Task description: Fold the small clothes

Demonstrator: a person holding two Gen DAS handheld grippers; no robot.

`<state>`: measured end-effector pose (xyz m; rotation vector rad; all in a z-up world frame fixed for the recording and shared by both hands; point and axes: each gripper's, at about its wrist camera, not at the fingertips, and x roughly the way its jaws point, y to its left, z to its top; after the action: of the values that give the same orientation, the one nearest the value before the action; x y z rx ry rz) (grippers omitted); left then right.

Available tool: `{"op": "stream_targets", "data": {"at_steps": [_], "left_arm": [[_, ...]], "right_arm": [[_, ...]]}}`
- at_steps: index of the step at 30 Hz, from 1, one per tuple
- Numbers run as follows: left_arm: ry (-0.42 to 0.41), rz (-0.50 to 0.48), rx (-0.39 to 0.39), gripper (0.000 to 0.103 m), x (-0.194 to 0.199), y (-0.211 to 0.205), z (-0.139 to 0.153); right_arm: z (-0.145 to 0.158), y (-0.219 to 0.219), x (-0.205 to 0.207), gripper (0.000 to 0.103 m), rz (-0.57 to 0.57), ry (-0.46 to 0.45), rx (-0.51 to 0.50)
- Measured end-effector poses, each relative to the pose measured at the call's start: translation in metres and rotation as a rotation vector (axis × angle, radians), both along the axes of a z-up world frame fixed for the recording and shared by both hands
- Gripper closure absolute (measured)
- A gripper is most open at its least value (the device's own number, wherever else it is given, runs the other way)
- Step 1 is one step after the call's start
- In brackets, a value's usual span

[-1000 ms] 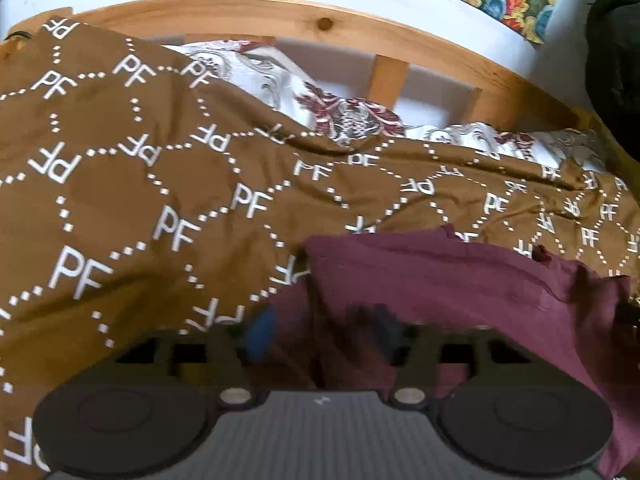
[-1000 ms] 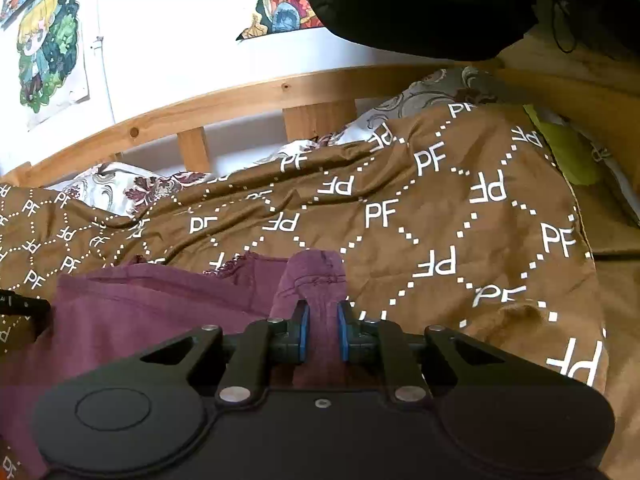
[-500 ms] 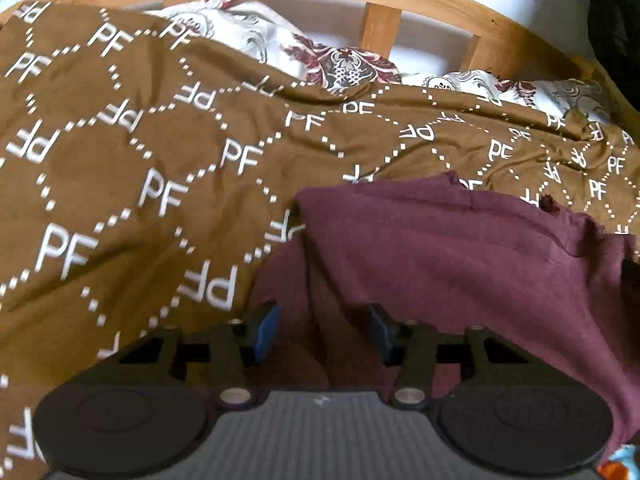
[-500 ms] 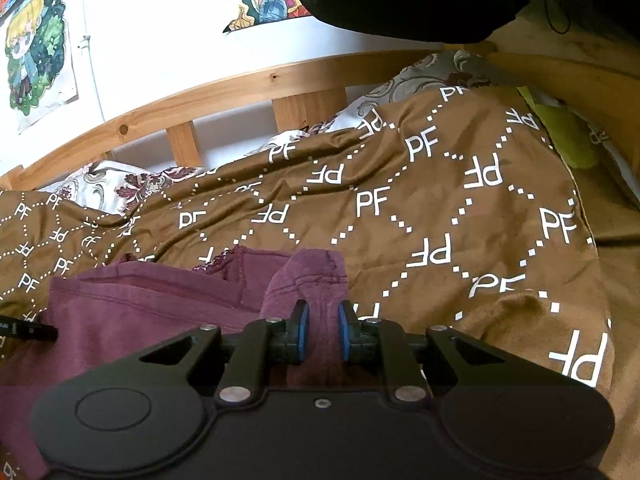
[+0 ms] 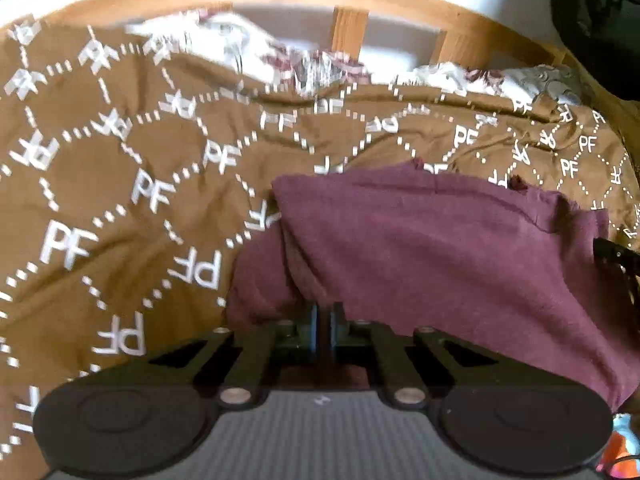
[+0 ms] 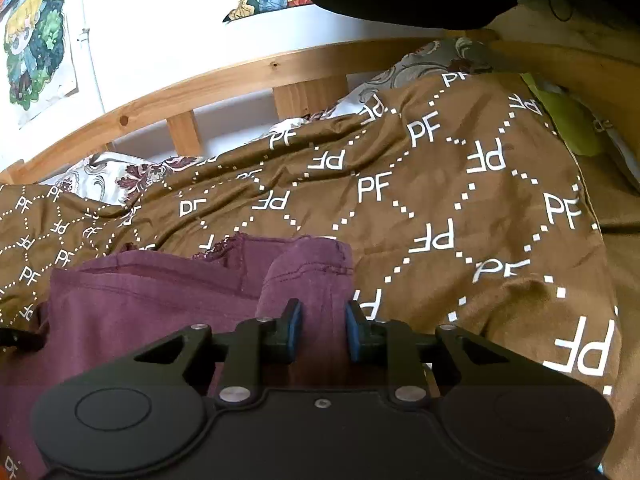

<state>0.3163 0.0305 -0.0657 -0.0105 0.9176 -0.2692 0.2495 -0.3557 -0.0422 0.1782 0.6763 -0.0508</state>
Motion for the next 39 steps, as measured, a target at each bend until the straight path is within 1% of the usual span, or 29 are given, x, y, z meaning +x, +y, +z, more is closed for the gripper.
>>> {"op": "stream_targets", "data": {"at_steps": [2, 3, 4, 6, 9, 11, 13, 15, 17, 19, 20, 22, 23, 24, 26, 28, 29, 30, 31, 32, 33, 34, 35, 37, 38, 39], "left_arm": [[-0.054, 0.023, 0.020, 0.099, -0.011, 0.002, 0.010], [-0.079, 0.036, 0.025, 0.099, -0.017, 0.003, 0.016], [-0.109, 0.052, 0.026, 0.099, -0.024, 0.005, 0.023], [-0.162, 0.084, 0.025, 0.099, -0.038, 0.011, 0.037], [-0.196, 0.118, 0.041, 0.099, -0.053, 0.016, 0.047], [-0.173, 0.132, 0.086, 0.099, -0.055, 0.015, 0.041], [-0.105, 0.142, 0.115, 0.098, -0.047, 0.015, 0.029], [-0.042, 0.146, 0.129, 0.098, -0.036, 0.014, 0.015], [0.000, 0.157, 0.115, 0.098, -0.032, 0.016, 0.006], [0.001, 0.156, 0.112, 0.098, -0.033, 0.016, 0.005], [-0.004, 0.152, 0.115, 0.098, -0.034, 0.016, 0.006], [-0.006, 0.149, 0.121, 0.096, -0.037, 0.017, 0.006], [-0.004, 0.151, 0.124, 0.093, -0.037, 0.017, 0.005], [-0.003, 0.156, 0.122, 0.091, -0.036, 0.016, 0.004], [0.004, 0.162, 0.084, 0.090, -0.037, 0.019, 0.005], [0.006, 0.159, 0.055, 0.088, -0.034, 0.020, 0.007], [0.002, 0.158, 0.051, 0.081, -0.034, 0.020, 0.009], [-0.004, 0.158, 0.053, 0.073, -0.036, 0.020, 0.011], [-0.010, 0.160, 0.061, 0.049, -0.037, 0.019, 0.013], [-0.023, 0.166, 0.070, 0.032, -0.039, 0.019, 0.015], [-0.044, 0.172, 0.078, 0.028, -0.042, 0.019, 0.018], [-0.063, 0.175, 0.085, 0.025, -0.044, 0.019, 0.020], [-0.078, 0.177, 0.093, 0.021, -0.046, 0.018, 0.024], [-0.099, 0.180, 0.099, 0.013, -0.051, 0.018, 0.028], [-0.107, 0.182, 0.099, 0.011, -0.053, 0.017, 0.030], [-0.115, 0.183, 0.100, 0.010, -0.055, 0.016, 0.032]], "right_arm": [[0.000, -0.001, -0.001, 0.078, 0.002, -0.003, 0.007], [0.001, -0.001, -0.002, 0.086, 0.008, -0.009, 0.012], [0.002, 0.000, -0.003, 0.089, 0.014, -0.018, 0.010], [0.007, 0.005, -0.007, 0.092, 0.025, -0.057, -0.017], [0.017, 0.013, -0.014, 0.093, 0.048, -0.144, -0.045], [0.023, 0.019, -0.014, 0.093, 0.060, -0.198, -0.091], [0.025, 0.022, -0.010, 0.093, 0.066, -0.216, -0.114], [0.019, 0.021, -0.002, 0.093, 0.058, -0.179, -0.131], [0.008, 0.018, 0.005, 0.093, 0.044, -0.113, -0.148], [-0.001, 0.014, 0.007, 0.093, 0.024, -0.058, -0.151], [-0.002, 0.011, 0.007, 0.093, 0.015, -0.046, -0.145], [-0.002, 0.008, 0.004, 0.093, 0.001, -0.039, -0.121], [-0.002, 0.009, 0.001, 0.093, -0.001, -0.038, -0.119], [-0.002, 0.010, 0.000, 0.093, 0.001, -0.036, -0.125], [-0.004, 0.013, -0.002, 0.093, 0.005, -0.027, -0.141], [-0.005, 0.012, -0.005, 0.093, 0.002, -0.018, -0.137], [-0.005, 0.012, -0.006, 0.092, 0.003, -0.017, -0.131], [-0.005, 0.011, -0.007, 0.090, 0.004, -0.015, -0.121], [-0.004, 0.010, -0.008, 0.088, 0.003, -0.013, -0.115], [-0.004, 0.009, -0.010, 0.086, 0.000, -0.014, -0.113], [-0.003, 0.009, -0.013, 0.080, 0.001, -0.017, -0.119], [-0.001, 0.009, -0.016, 0.071, 0.004, -0.019, -0.129], [0.001, 0.010, -0.019, 0.066, 0.003, -0.020, -0.143], [0.006, 0.013, -0.025, 0.043, 0.010, -0.038, -0.166], [0.009, 0.015, -0.030, 0.038, 0.016, -0.052, -0.176], [0.013, 0.017, -0.034, 0.029, 0.022, -0.069, -0.187]]}}
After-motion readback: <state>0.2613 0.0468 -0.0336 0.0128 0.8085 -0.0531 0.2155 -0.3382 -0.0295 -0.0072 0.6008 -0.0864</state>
